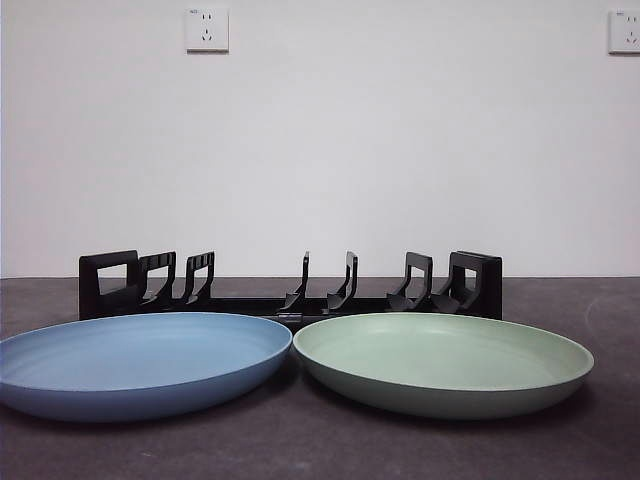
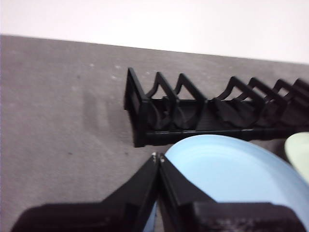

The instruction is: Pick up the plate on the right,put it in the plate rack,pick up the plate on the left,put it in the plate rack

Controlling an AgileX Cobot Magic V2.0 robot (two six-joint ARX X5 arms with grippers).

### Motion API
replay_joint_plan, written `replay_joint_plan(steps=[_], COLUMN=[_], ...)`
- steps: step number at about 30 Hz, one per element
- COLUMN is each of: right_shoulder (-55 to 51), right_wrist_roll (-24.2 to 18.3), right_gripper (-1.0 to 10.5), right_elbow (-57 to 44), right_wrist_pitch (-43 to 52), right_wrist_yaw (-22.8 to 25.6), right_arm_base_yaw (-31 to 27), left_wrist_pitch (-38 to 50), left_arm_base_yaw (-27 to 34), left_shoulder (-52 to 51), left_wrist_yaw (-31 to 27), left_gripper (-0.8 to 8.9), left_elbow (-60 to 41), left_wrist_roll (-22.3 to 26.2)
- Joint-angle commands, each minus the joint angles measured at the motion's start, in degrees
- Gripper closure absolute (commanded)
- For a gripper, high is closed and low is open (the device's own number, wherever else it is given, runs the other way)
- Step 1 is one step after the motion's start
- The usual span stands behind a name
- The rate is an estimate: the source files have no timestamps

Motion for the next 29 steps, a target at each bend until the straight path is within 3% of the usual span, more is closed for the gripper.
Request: replay_joint_plan(steps=[1, 5, 10, 21, 25, 29], right_shoulder=[1.46, 5.9, 15.02, 38.01, 48.06, 56.06], right_wrist_roll=[0.61, 0.57, -1.75, -6.21, -8.83, -13.51], right_gripper=[9.6, 9.6, 9.6, 9.5, 9.5, 9.4], right_elbow=[1.31, 3.69, 9.25, 24.96, 32.41, 37.13], right_wrist_pitch=[0.46, 0.44, 0.42, -3.45, -10.64, -15.15], right_wrist_yaw=[-0.15, -0.24, -0.42, -10.6, -11.26, -17.97], right_arm_base_yaw=[0.04, 0.04, 0.04, 0.04, 0.04, 0.04], left_wrist_pitch=[0.72, 2.36, 2.34, 1.9, -1.81, -9.81], left_arm_base_yaw=[0.11, 0.09, 0.09, 0.09, 0.09, 0.02], left_shoulder=[-0.04, -0.04, 0.68, 13.75, 26.05, 40.41], left_wrist_yaw=[0.42, 0.66, 0.83, 6.34, 12.7, 19.76], left_gripper=[8.2, 8.2, 8.2, 8.19, 8.19, 8.13], left_elbow=[-0.74, -0.63, 1.95, 14.14, 22.29, 31.34], left_wrist_roll=[-7.32, -11.45, -11.5, -10.82, -6.32, -1.18])
